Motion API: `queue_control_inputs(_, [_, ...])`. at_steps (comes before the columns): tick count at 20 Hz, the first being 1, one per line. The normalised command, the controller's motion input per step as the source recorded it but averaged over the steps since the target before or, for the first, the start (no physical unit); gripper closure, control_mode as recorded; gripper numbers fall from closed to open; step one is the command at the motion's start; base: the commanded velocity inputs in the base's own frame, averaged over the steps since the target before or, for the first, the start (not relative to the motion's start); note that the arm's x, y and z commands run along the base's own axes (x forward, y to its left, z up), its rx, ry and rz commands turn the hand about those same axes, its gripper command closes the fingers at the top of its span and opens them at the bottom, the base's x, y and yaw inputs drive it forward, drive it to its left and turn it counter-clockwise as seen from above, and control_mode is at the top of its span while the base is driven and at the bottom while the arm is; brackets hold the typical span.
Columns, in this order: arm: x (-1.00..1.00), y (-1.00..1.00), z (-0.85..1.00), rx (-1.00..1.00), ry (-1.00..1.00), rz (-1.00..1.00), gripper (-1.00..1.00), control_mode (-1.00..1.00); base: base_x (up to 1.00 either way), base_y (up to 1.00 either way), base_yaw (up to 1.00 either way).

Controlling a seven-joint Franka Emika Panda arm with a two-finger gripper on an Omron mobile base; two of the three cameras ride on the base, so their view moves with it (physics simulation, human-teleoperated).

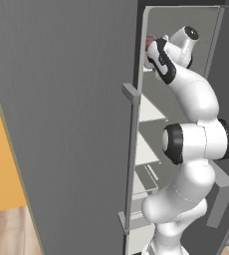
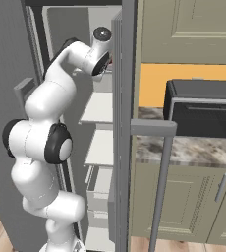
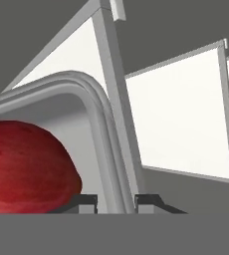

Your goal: Take the onion and onion out of the freezer and place them in the tupperware container on the counter. Then put the tupperware containing the vegetables back in the freezer.

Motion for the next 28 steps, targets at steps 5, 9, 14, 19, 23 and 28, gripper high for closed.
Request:
queue_control_inputs(5, [0.41, 0.02, 0.0, 0.01, 0.0, 0.0, 1.0, -1.0, 0.0, 0.0, 0.0])
queue_control_inputs(9, [0.32, 0.02, -0.08, 0.0, 0.0, 0.0, 1.0, -1.0, 0.0, 0.0, 0.0])
queue_control_inputs(14, [0.42, 0.01, -0.15, 0.0, 0.0, 0.0, 1.0, -1.0, 0.0, 0.0, 0.0])
queue_control_inputs(19, [0.3, 0.02, -0.26, 0.0, 0.0, 0.0, 1.0, -1.0, 0.0, 0.0, 0.0])
queue_control_inputs(23, [0.21, 0.02, -0.29, 0.0, 0.0, 0.0, -1.0, -1.0, 0.0, 0.0, 0.0])
queue_control_inputs(28, [0.13, 0.01, -0.21, 0.0, 0.0, 0.0, -1.0, -1.0, 0.0, 0.0, 0.0])
